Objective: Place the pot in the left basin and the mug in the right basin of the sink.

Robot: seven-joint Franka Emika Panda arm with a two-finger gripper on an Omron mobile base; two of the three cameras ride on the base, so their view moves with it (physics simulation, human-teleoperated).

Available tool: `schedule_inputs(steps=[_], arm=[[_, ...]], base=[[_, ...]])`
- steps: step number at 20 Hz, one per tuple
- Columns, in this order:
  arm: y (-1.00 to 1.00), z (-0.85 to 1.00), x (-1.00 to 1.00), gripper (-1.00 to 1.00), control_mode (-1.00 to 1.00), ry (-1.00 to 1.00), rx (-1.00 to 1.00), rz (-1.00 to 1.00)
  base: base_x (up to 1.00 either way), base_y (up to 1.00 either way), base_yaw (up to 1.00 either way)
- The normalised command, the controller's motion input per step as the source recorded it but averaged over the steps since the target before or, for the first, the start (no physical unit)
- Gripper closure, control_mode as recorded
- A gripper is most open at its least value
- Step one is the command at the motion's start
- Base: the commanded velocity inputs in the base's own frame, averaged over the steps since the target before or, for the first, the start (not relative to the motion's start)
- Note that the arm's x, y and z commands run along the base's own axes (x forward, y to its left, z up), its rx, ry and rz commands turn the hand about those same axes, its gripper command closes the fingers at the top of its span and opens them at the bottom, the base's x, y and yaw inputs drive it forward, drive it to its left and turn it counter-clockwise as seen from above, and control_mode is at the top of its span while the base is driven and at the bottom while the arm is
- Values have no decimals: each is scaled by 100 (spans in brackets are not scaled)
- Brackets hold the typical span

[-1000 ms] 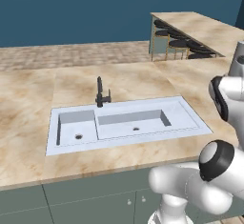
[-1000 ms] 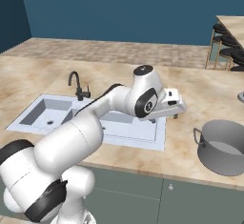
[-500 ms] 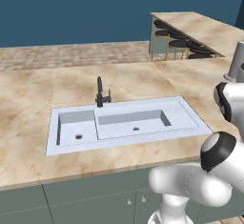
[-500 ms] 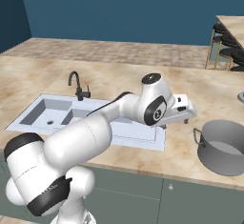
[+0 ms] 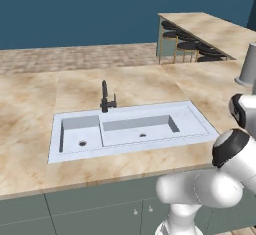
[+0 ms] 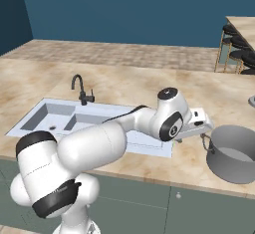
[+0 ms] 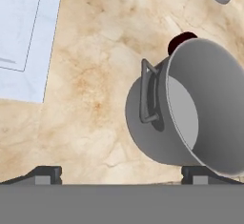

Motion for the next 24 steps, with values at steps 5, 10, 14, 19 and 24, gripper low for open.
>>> schedule_inputs(steps=[5, 10, 14, 19, 24], arm=[[-26, -1, 0, -100, -100, 0, 0, 0], [-25, -5, 4, -100, -100, 0, 0, 0], [-17, -13, 21, -100, -100, 0, 0, 0], [-10, -17, 10, -100, -100, 0, 0, 0], [-7, -11, -1, -100, -100, 0, 0, 5]], base=[[0, 0, 0], [0, 0, 0], [0, 0, 0], [0, 0, 0], [0, 0, 0]])
